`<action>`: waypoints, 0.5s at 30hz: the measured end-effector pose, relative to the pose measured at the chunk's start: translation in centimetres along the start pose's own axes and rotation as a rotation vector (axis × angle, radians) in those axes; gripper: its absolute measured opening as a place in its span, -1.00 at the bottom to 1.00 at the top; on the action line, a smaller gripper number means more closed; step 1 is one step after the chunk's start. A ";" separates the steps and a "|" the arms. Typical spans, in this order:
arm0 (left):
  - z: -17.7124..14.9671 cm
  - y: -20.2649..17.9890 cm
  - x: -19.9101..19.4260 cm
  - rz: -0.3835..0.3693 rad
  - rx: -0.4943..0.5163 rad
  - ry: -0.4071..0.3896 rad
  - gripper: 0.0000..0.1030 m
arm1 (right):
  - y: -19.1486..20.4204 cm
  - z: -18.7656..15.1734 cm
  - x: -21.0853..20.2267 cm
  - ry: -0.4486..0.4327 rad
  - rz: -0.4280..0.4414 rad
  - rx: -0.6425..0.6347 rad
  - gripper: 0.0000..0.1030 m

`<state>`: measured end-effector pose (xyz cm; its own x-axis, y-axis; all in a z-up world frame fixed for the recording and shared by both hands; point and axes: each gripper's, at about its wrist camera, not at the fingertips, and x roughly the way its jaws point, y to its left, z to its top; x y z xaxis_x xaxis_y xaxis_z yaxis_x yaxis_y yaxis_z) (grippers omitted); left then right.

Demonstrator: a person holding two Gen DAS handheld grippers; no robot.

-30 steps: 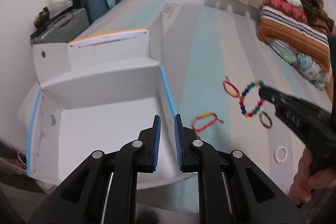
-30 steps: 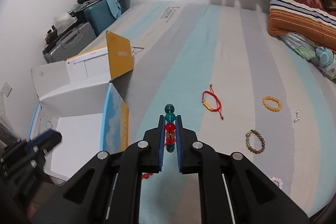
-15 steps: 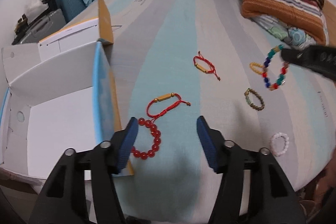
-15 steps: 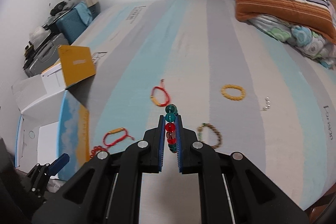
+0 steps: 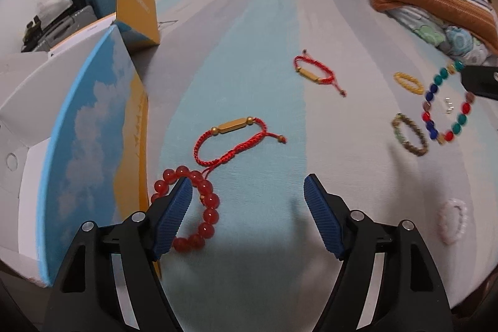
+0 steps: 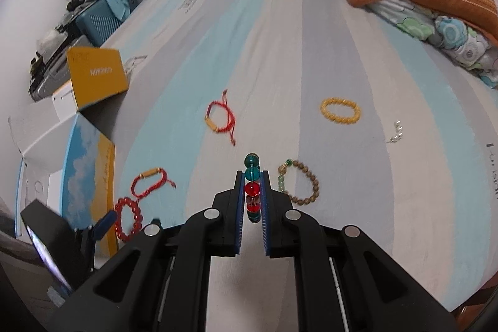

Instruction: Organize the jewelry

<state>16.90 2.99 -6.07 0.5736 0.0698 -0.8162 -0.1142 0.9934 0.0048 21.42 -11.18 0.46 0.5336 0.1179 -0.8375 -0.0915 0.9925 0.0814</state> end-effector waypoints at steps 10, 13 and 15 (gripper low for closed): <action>-1.2 -0.4 3.7 0.064 0.003 0.047 0.43 | 1.9 -1.1 1.5 0.032 0.006 -0.056 -0.83; -1.4 -0.1 4.0 0.063 -0.017 0.051 0.43 | 2.2 -1.2 1.6 0.036 0.012 -0.061 -0.83; -1.5 0.0 4.2 0.065 -0.027 0.055 0.43 | 2.2 -1.3 1.5 0.035 0.014 -0.061 -0.83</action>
<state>18.09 3.11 -10.38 0.5191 0.1279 -0.8451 -0.1718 0.9842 0.0434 20.95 -8.86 -1.32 0.5020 0.1290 -0.8552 -0.1504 0.9868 0.0605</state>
